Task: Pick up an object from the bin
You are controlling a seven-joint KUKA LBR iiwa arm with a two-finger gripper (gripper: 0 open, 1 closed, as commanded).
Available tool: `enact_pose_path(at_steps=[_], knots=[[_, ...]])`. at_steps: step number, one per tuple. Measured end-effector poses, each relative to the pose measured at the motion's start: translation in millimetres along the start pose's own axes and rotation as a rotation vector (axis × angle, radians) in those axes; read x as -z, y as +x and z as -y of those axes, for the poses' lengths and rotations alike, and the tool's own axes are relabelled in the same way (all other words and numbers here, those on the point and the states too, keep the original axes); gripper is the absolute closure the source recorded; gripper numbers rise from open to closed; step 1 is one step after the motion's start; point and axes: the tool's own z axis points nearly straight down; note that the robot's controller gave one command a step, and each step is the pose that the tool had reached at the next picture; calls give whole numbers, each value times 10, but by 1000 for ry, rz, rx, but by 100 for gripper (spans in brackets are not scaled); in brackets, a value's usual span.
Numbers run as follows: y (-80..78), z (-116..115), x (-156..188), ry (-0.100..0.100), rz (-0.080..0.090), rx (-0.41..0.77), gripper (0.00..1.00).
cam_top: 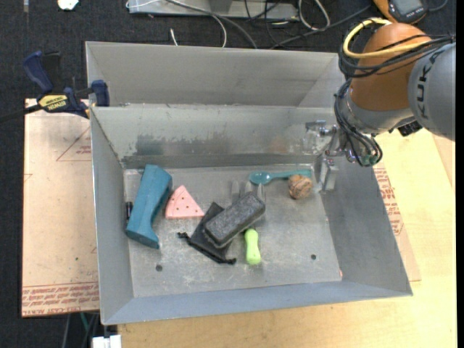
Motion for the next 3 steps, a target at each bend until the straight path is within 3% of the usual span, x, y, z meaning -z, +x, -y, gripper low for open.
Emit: enact_pose_path(at_steps=[1,2,3], knots=[[3,-32,-315,-2,-3,-170,0],[43,154,-924,-1,9,-54,0],[-8,80,-880,-2,11,-160,100]])
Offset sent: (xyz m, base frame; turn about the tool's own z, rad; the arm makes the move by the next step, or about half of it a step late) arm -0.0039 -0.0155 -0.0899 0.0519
